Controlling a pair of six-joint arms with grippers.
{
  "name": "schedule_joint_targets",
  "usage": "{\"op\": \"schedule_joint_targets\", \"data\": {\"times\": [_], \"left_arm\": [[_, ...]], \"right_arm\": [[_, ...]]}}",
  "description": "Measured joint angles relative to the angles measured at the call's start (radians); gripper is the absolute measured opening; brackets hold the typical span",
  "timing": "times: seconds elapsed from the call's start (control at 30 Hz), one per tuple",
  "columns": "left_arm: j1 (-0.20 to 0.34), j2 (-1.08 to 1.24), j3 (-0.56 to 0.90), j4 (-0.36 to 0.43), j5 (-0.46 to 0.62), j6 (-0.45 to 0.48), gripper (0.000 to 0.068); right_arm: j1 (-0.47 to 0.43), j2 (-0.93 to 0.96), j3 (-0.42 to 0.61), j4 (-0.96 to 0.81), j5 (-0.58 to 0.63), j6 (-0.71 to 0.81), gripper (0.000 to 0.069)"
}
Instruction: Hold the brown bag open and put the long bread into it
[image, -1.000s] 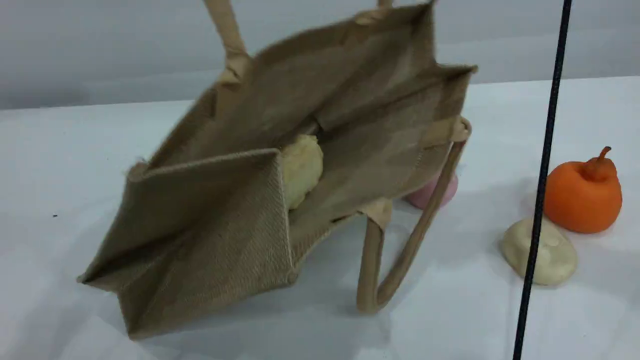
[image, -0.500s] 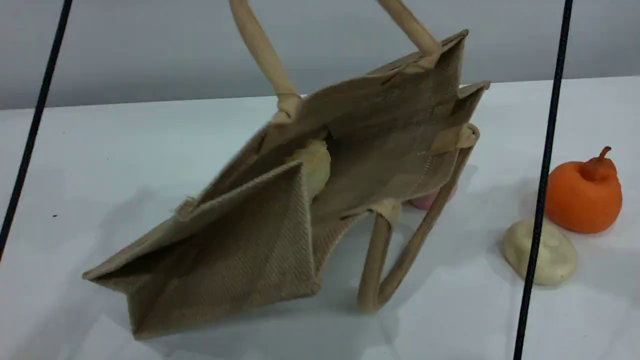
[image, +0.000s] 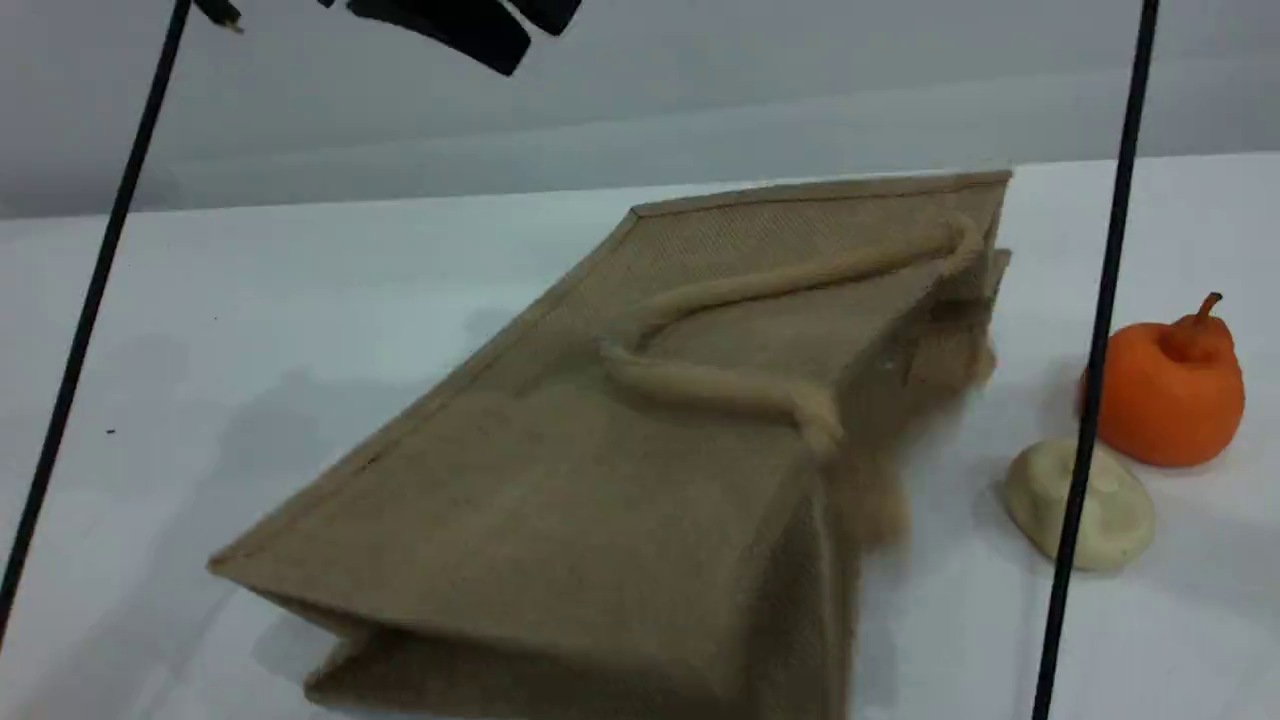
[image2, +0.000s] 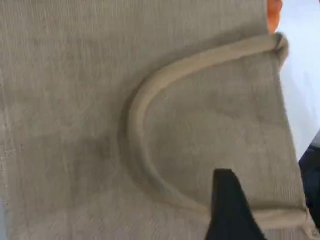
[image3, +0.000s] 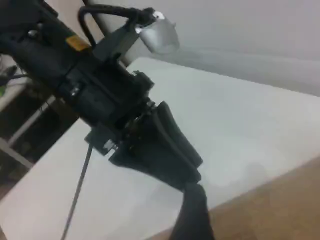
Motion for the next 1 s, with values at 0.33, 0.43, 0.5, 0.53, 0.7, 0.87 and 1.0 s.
{"op": "schedule_joint_targets", "data": {"times": [0.33, 0.43, 0.5, 0.53, 0.7, 0.87, 1.0], "left_arm": [[0.002, -0.091, 0.000, 0.001, 0.007, 0.015, 0.0369], [0.002, -0.149, 0.000, 0.008, 0.012, 0.015, 0.0369], [0.002, -0.196, 0.000, 0.010, 0.030, 0.015, 0.0369], [0.002, -0.217, 0.000, 0.011, 0.032, 0.015, 0.0369], [0.002, -0.354, 0.000, 0.061, 0.031, 0.003, 0.0370], [0.001, -0.489, 0.000, 0.059, 0.031, -0.011, 0.0370], [0.001, -0.587, 0.000, 0.099, 0.031, -0.042, 0.0370]], "right_arm": [[0.000, -0.155, 0.000, -0.296, 0.031, 0.267, 0.0514], [0.000, -0.225, 0.000, -0.416, 0.072, 0.383, 0.0514], [0.000, -0.278, 0.000, -0.501, 0.104, 0.457, 0.0514], [0.000, -0.303, 0.000, -0.550, 0.122, 0.490, 0.0514], [0.000, -0.473, 0.000, -0.794, 0.239, 0.687, 0.0514], [0.000, -0.655, 0.000, -1.037, 0.355, 0.865, 0.0514], [0.000, -0.809, 0.000, -1.165, 0.426, 0.956, 0.0514]]}}
